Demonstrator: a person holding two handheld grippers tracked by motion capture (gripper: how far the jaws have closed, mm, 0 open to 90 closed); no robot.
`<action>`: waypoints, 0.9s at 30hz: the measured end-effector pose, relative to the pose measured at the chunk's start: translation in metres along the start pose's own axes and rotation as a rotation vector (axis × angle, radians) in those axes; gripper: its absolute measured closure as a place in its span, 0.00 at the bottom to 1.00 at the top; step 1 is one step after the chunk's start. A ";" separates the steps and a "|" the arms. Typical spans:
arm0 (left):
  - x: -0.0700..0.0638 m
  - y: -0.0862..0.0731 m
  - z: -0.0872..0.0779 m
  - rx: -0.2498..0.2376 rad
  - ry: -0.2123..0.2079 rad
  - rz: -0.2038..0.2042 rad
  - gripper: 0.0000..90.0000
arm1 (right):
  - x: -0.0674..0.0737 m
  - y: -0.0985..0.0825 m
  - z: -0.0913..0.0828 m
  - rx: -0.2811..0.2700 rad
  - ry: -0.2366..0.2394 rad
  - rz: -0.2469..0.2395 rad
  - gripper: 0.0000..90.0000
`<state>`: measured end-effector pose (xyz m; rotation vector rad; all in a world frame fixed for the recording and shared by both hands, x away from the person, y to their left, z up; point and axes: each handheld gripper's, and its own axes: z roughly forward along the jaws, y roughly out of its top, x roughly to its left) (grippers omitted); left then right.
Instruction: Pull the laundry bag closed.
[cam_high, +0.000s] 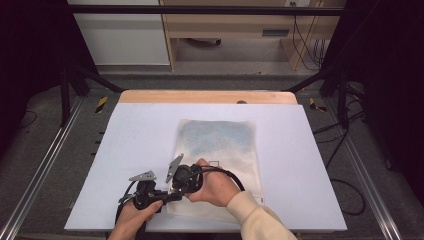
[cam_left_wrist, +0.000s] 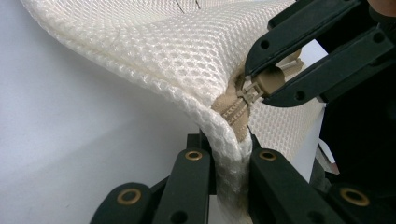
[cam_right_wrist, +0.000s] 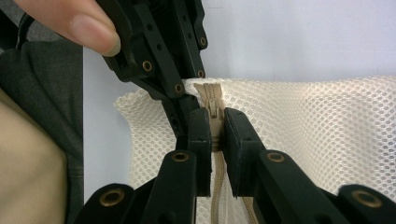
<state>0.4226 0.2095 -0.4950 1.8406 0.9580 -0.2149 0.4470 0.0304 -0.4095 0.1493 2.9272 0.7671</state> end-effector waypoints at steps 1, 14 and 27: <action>0.000 0.000 0.000 0.000 0.001 0.002 0.97 | 0.000 -0.001 0.000 -0.003 0.001 0.004 0.91; -0.002 0.001 0.000 0.006 0.008 0.012 0.97 | -0.001 -0.006 0.002 -0.002 0.005 0.017 0.91; -0.003 0.001 0.000 0.009 0.022 0.017 0.97 | 0.005 -0.008 0.004 0.027 -0.022 -0.007 0.91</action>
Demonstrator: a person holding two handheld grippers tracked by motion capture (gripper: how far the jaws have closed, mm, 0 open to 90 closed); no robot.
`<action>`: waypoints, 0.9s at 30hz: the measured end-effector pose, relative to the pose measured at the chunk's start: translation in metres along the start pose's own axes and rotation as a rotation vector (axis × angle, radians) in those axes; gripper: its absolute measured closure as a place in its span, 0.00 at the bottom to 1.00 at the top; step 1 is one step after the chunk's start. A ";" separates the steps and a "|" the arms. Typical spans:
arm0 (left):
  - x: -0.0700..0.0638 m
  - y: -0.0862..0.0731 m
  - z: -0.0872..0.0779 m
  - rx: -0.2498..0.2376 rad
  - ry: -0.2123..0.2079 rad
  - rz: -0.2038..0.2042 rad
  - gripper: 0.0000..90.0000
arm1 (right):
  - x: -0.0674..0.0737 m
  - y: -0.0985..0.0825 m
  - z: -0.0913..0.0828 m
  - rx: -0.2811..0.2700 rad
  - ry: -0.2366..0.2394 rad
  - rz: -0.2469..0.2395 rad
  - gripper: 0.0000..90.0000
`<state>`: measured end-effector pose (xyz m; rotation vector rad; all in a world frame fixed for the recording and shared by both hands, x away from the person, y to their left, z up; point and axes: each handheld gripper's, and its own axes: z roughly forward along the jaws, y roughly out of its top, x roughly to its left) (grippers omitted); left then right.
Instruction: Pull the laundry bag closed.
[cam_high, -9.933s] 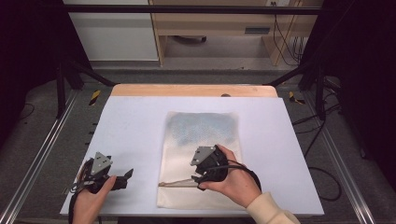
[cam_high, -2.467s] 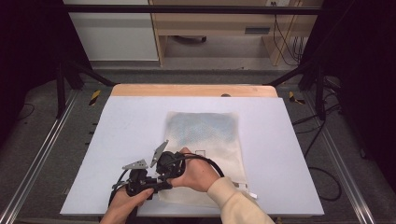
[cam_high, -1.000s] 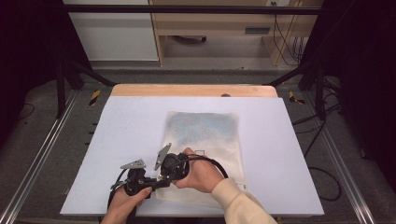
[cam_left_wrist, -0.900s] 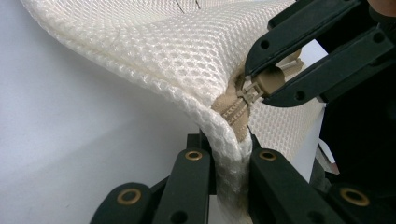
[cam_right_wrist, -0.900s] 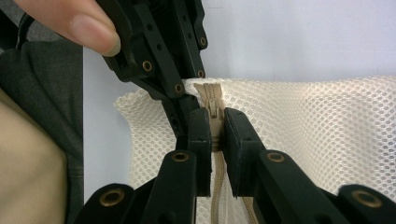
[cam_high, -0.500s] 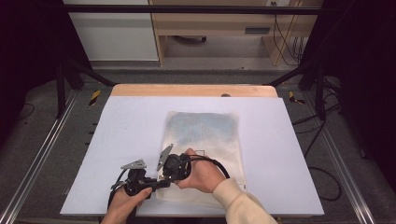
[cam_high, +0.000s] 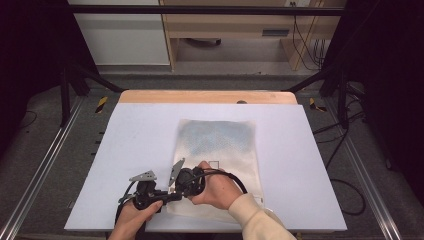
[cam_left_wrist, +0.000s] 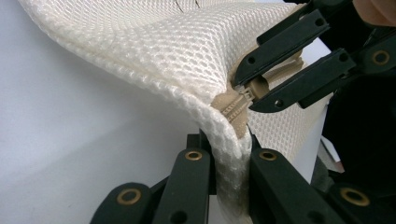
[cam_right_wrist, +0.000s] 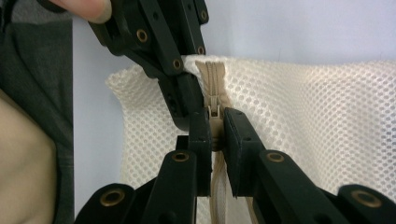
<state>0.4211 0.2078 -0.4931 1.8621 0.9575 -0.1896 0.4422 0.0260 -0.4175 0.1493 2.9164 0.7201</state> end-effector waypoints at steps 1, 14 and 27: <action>0.000 0.000 0.000 -0.002 0.000 0.000 0.97 | 0.000 0.000 0.000 -0.003 0.004 -0.002 0.91; -0.001 0.001 0.000 0.000 -0.003 0.005 0.97 | -0.002 -0.002 -0.001 0.007 0.002 -0.009 0.91; -0.003 0.002 -0.001 -0.005 -0.016 0.007 0.97 | -0.003 -0.004 -0.002 0.014 -0.002 -0.013 0.91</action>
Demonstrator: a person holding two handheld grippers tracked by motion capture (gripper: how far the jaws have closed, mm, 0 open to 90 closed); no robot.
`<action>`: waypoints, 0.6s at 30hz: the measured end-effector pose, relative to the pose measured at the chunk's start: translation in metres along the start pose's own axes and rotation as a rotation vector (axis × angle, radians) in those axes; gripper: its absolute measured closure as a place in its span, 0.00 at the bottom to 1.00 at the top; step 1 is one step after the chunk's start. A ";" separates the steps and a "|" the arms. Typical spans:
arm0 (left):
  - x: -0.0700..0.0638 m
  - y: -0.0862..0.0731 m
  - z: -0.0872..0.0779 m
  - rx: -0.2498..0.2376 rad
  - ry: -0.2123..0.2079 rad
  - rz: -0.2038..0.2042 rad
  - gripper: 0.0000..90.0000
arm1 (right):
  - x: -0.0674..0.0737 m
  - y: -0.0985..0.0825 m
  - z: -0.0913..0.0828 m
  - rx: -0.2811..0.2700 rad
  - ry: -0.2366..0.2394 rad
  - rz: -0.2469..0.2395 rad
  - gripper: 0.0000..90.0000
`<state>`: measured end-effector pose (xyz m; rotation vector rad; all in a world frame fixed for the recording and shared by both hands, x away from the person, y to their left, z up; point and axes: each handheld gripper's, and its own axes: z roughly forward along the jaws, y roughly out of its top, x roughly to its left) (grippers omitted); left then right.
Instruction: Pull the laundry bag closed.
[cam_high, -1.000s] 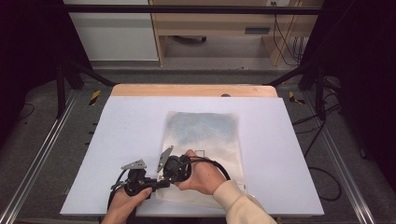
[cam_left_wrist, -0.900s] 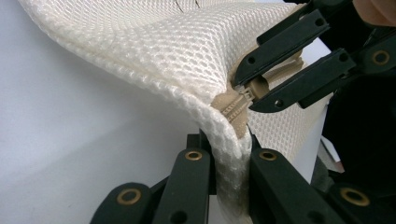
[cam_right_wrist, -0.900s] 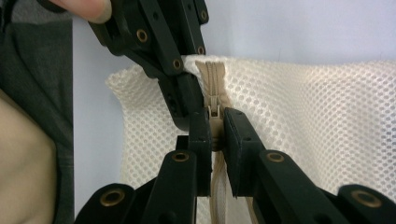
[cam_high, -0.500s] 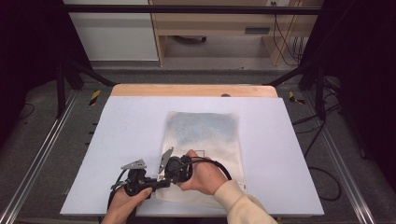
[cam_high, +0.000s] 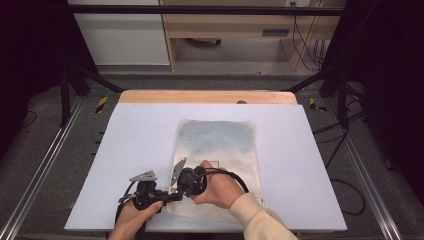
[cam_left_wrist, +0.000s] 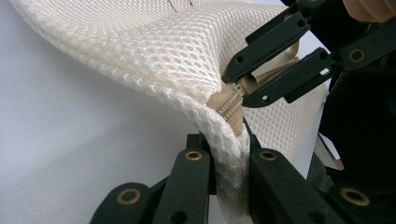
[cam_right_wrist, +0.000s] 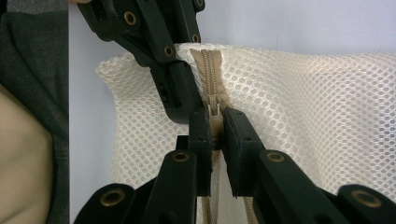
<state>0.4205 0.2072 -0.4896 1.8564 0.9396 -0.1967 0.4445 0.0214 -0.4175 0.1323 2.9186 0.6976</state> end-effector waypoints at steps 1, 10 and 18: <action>0.000 0.000 0.000 0.000 0.000 0.001 0.97 | 0.000 0.000 0.000 -0.003 0.001 0.003 0.91; -0.001 0.001 0.000 0.006 0.000 0.011 0.97 | 0.000 -0.004 0.002 -0.014 -0.001 0.011 0.91; 0.003 0.002 -0.008 -0.024 0.002 -0.007 0.97 | -0.001 -0.009 0.007 0.058 -0.044 -0.003 0.91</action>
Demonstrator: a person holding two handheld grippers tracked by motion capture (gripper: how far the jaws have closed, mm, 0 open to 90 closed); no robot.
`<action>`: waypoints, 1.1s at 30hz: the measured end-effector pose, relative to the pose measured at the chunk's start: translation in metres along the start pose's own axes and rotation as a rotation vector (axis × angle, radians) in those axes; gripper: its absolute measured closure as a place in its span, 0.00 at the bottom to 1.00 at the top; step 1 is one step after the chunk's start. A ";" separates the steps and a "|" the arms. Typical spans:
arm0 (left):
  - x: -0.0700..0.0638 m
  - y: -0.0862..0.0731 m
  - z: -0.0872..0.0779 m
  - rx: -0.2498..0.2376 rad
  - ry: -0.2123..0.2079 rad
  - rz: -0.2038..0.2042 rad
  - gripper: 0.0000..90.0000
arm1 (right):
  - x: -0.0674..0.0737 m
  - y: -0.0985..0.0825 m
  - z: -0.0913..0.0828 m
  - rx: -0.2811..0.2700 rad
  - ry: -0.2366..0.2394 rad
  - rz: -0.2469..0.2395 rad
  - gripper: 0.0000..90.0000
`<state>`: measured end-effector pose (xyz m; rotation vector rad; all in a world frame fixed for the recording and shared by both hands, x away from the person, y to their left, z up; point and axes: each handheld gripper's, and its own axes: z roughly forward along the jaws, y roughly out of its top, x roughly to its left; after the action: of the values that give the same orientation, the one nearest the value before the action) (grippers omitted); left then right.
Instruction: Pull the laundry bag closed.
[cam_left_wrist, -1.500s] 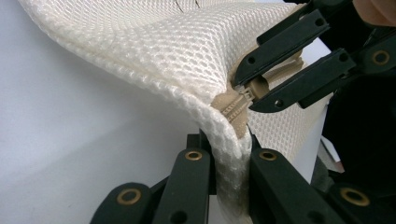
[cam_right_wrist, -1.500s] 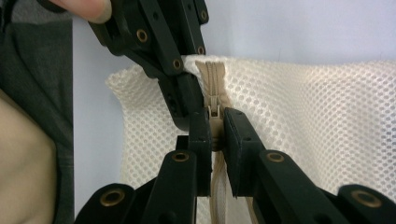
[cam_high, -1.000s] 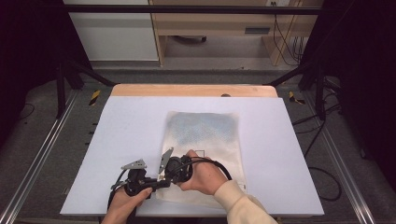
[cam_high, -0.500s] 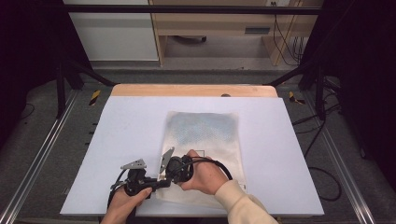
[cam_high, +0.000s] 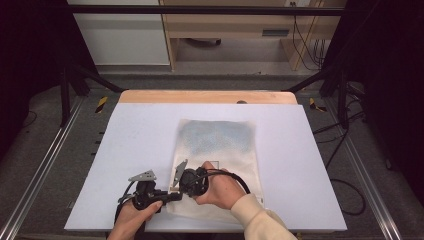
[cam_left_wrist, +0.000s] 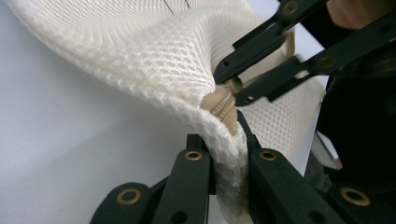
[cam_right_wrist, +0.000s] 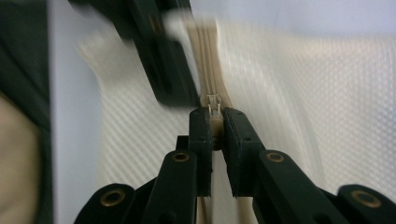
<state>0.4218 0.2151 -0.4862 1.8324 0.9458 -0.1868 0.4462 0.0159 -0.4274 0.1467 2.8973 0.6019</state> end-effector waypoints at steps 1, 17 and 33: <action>0.002 0.000 -0.003 -0.008 0.003 -0.012 0.97 | -0.002 -0.005 0.001 0.016 -0.008 0.006 0.91; -0.001 -0.003 0.002 0.009 -0.002 -0.011 0.97 | -0.003 -0.027 -0.010 -0.057 0.034 0.077 0.91; -0.010 -0.008 0.010 0.031 -0.001 0.006 0.97 | 0.001 -0.038 -0.017 -0.079 0.042 0.085 0.91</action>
<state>0.4123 0.2025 -0.4915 1.8631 0.9412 -0.1993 0.4395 -0.0248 -0.4277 0.2506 2.9142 0.7408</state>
